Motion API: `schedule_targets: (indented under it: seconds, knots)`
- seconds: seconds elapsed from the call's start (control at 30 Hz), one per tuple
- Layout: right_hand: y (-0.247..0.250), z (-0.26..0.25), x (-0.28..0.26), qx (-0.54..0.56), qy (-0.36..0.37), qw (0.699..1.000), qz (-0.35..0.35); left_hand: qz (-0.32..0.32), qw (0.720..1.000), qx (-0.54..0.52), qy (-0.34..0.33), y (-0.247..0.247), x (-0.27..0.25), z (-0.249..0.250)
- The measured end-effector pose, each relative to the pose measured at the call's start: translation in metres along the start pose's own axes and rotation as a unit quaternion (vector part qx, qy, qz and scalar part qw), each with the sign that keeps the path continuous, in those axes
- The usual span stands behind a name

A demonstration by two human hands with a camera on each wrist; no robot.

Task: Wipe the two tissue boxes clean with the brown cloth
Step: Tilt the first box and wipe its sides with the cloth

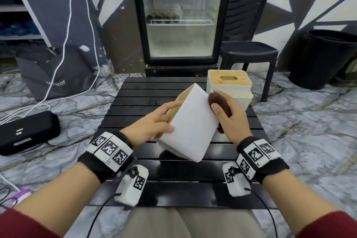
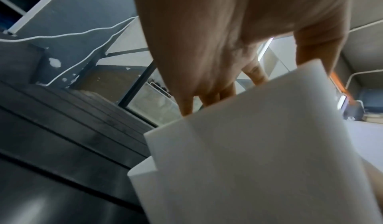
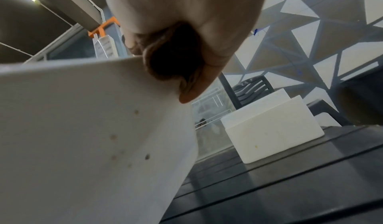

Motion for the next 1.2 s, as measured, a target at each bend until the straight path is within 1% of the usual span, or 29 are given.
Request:
schedule_targets:
  seconds: [0.07,0.13,0.2,0.27,0.37,0.43,0.57,0.7,0.8,0.9,1.03,1.2]
  knots:
    - [0.005,-0.008,0.001,-0.007,0.041,0.999,0.002,-0.026,0.999,0.032,-0.015,-0.007,0.002,0.006]
    - [0.004,-0.015,0.0,-0.031,0.087,0.996,-0.019,-0.03,0.997,0.063,-0.025,-0.011,0.007,0.011]
    - [0.001,-0.019,-0.006,-0.052,0.119,0.99,-0.051,-0.013,0.998,0.058,-0.032,-0.011,0.011,0.014]
    - [-0.001,-0.021,-0.014,-0.057,0.131,0.987,-0.076,0.002,0.999,0.019,-0.028,-0.01,0.012,0.013]
    - [0.0,-0.021,-0.026,-0.062,0.149,0.982,-0.099,0.047,0.999,-0.01,-0.006,-0.008,0.008,0.008]
    - [-0.002,-0.021,-0.033,-0.07,0.15,0.979,-0.115,0.063,0.998,-0.015,0.004,-0.006,0.006,0.003]
    - [-0.008,-0.02,-0.046,-0.083,0.149,0.975,-0.142,0.075,0.997,0.013,-0.007,-0.003,0.007,-0.005]
    - [-0.01,-0.022,-0.052,-0.084,0.15,0.975,-0.139,0.085,0.996,0.038,-0.014,0.0,0.009,-0.009]
    - [-0.012,-0.024,-0.055,-0.089,0.141,0.977,-0.136,0.1,0.994,0.026,-0.022,0.0,0.009,-0.009]
    - [-0.014,-0.023,-0.055,-0.076,0.122,0.979,-0.146,0.092,0.995,0.007,-0.03,-0.002,0.009,-0.008]
    - [-0.013,-0.016,-0.045,-0.024,0.062,0.985,-0.156,0.082,0.996,0.01,-0.024,0.002,0.011,-0.008]
    - [-0.011,-0.006,-0.035,-0.031,0.056,0.988,-0.144,0.059,0.997,0.039,-0.008,0.004,0.015,-0.006]
Point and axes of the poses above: each hand's wrist, its own x-axis towards the middle knuckle, its own y-axis out of the back of the hand, z = x × y, the point moved 5 cm from there along x, towards the middle knuckle, and after that the axes turned 14 degrees about z, right-handed, at the moved point
